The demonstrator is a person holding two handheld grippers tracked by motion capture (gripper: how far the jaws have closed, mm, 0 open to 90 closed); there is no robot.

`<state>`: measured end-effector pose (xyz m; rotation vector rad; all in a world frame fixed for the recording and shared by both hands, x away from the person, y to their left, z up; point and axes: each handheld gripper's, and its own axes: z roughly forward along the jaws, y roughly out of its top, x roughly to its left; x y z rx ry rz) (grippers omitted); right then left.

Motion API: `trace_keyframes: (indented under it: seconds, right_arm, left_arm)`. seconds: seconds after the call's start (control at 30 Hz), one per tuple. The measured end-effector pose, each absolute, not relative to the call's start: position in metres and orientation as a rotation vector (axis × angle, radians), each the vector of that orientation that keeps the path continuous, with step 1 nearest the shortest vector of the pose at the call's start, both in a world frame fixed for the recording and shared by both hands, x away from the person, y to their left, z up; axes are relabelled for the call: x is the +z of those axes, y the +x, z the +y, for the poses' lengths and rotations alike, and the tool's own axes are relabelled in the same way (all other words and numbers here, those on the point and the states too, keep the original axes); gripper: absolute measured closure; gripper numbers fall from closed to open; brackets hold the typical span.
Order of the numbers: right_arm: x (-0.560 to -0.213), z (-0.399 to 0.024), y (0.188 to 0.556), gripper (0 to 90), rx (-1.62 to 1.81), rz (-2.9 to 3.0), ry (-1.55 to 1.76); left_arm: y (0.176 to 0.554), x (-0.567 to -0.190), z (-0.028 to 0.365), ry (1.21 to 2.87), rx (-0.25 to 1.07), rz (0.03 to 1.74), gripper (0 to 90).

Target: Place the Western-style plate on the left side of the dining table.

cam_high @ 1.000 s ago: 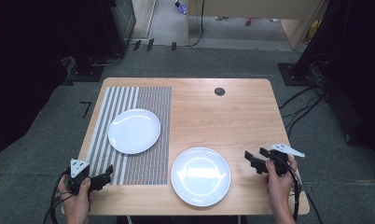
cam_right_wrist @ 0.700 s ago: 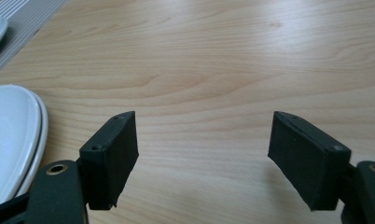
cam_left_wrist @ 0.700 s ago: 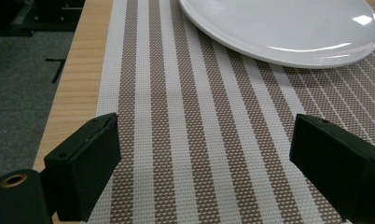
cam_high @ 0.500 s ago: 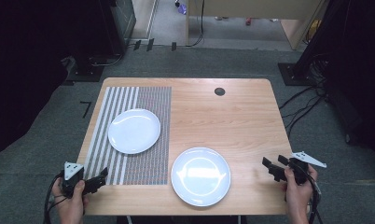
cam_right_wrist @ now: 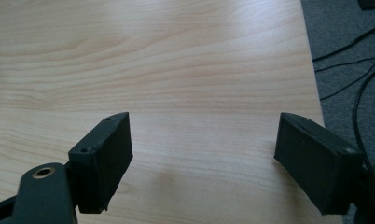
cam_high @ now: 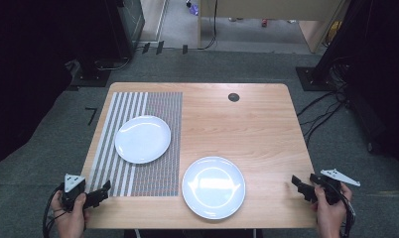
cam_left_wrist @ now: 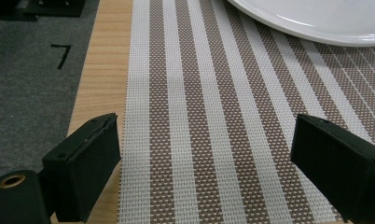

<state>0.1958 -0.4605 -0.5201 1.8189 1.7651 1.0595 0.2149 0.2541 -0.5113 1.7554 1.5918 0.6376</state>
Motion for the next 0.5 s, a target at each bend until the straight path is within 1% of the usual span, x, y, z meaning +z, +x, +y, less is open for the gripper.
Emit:
trace_keyframes:
  seconds: [0.23, 0.33, 0.5]
  right_arm:
    - [-0.522, -0.455, 0.196, 17.7, 1.009, 1.784, 1.786]
    - [-0.523, -0.448, 0.196, 15.8, 0.942, 1.801, 1.743]
    - [-0.525, -0.444, 0.196, 15.4, 0.902, 1.805, 1.717]
  left_arm:
    - [0.216, -0.515, 0.252, 1.775, 0.621, 1.589, 8.1]
    - [0.216, -0.516, 0.252, 1.784, 0.617, 1.586, 7.8]
    - [0.216, -0.517, 0.251, 1.805, 0.633, 1.580, 7.6]
